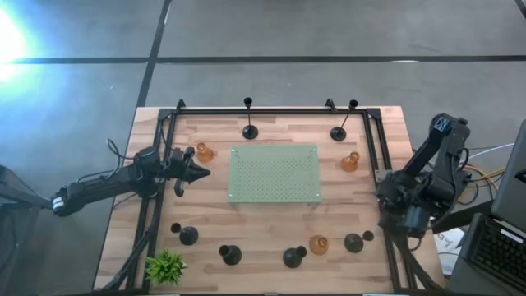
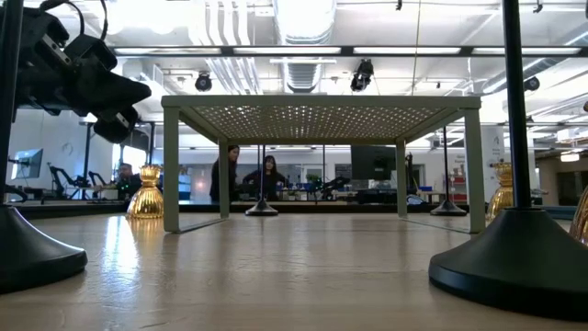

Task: Pick & Place candle stick holders
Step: Put the black candle holder on the shelf

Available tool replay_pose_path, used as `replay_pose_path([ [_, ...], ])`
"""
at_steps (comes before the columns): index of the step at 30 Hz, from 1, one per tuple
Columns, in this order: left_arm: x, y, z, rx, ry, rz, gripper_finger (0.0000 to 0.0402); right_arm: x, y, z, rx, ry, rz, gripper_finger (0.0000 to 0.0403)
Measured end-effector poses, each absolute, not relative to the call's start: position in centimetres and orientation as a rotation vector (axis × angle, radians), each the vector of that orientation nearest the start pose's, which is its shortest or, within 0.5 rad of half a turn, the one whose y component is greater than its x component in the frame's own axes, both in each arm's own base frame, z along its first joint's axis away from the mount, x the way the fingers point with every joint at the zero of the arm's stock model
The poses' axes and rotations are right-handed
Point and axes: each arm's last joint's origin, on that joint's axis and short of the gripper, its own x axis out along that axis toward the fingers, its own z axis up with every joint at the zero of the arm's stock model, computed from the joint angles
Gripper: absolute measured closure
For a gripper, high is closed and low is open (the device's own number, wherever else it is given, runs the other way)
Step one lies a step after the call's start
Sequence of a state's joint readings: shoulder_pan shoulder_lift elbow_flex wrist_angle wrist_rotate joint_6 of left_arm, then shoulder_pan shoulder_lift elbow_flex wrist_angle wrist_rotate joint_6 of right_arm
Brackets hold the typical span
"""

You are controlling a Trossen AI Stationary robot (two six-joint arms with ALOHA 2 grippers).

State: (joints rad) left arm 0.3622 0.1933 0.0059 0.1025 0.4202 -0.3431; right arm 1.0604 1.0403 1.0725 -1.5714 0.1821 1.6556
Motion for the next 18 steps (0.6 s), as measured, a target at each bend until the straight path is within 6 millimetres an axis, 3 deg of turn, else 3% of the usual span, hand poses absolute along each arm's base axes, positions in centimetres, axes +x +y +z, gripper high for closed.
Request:
replay_pose_path([
  [6, 10.4, 2.7, 15.9, -0.366, 0.089, -0.044, 0.0383, 5.9, 12.2, 30.1, 0.563, 1.35, -0.548, 0.0394],
  [11, 10.4, 2.7, 15.9, -0.349, 0.089, -0.045, 0.0383, 5.8, 14.4, 29.3, 0.604, 1.352, -0.545, 0.0394],
  [18, 10.4, 2.7, 16.0, -0.351, 0.086, -0.045, 0.0383, 5.8, 17.5, 27.4, 0.513, 1.369, -0.553, 0.0394],
])
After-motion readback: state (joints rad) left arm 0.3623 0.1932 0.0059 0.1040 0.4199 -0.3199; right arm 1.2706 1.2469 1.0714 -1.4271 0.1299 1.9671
